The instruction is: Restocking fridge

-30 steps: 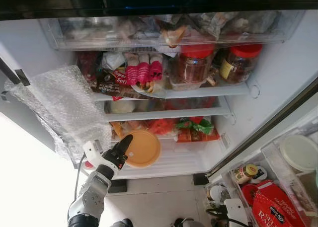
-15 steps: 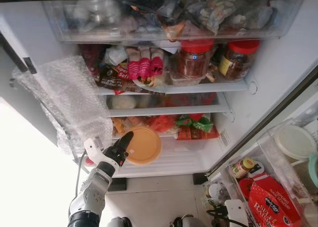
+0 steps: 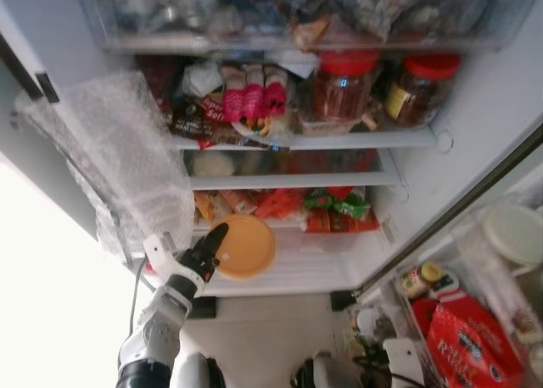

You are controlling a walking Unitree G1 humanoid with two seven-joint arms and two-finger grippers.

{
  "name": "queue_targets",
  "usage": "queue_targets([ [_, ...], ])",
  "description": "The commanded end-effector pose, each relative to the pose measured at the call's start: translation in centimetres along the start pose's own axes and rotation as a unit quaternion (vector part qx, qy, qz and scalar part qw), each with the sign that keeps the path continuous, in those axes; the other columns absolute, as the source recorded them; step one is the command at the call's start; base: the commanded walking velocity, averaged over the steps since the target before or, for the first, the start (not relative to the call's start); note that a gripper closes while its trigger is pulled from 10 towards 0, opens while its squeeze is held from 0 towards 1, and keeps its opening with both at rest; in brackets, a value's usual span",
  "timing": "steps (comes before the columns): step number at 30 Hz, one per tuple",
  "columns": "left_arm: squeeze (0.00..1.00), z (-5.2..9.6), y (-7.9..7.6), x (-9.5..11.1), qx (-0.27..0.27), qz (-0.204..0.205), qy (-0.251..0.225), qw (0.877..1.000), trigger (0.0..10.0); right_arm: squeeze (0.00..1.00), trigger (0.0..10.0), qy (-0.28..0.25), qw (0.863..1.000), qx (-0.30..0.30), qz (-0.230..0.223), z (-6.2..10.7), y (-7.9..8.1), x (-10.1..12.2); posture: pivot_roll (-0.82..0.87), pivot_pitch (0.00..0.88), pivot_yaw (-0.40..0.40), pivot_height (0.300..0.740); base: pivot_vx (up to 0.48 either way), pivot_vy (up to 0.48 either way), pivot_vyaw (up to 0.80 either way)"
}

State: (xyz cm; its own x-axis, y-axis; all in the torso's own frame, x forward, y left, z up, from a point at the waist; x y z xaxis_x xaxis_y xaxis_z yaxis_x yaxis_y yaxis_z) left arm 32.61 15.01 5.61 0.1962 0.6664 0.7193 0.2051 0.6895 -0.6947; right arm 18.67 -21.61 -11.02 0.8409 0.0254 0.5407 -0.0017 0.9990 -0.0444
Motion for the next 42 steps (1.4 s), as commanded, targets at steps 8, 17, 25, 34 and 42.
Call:
queue_targets([
  [8,0.00,0.0,-0.2,0.3,-0.001,0.026,-0.016,1.000,10.0,0.00,10.0,0.014,1.000,-0.002,-0.007,0.2,-0.1,-1.3,-0.11,0.194,-0.041,0.618,0.000,0.000,0.00],
  [17,0.00,-0.9,-1.5,1.4,-0.023,0.042,-0.036,0.998,10.0,0.00,10.0,0.014,1.000,0.000,-0.005,0.2,-0.1,-1.3,-0.11,0.194,-0.042,0.618,0.000,0.000,0.00],
  [25,0.00,-1.1,-2.1,1.6,-0.037,0.049,-0.038,0.997,10.0,0.00,10.0,0.014,1.000,0.001,-0.005,0.2,-0.1,-1.3,-0.11,0.195,-0.041,0.618,0.000,0.000,0.00],
  [34,0.00,-1.2,-2.4,1.8,-0.043,0.048,-0.039,0.997,10.0,0.00,10.0,0.013,1.000,0.003,-0.005,0.2,0.0,-1.3,-0.11,0.194,-0.041,0.618,0.000,0.000,0.00],
  [42,0.00,-1.4,-2.9,2.0,-0.053,0.046,-0.041,0.997,10.0,0.00,10.0,0.013,1.000,0.003,-0.004,0.2,-0.1,-1.3,-0.11,0.192,-0.044,0.618,0.191,0.000,0.00],
])
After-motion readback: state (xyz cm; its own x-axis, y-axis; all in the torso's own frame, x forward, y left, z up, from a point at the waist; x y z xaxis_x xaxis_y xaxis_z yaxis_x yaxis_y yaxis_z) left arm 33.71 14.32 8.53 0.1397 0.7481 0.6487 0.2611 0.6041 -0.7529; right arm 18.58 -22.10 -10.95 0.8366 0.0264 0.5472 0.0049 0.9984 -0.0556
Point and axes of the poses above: a point about 5 cm out from each wrist's last joint towards the gripper, its own z axis pointing back from the gripper into the wrist, its own x axis along the axis of the wrist's last joint, y = z × x, the point moved 3 cm from there along -z, pointing out of the wrist towards the gripper, and after that the axes turned 2 degrees about -z, right-handed, at the moved point
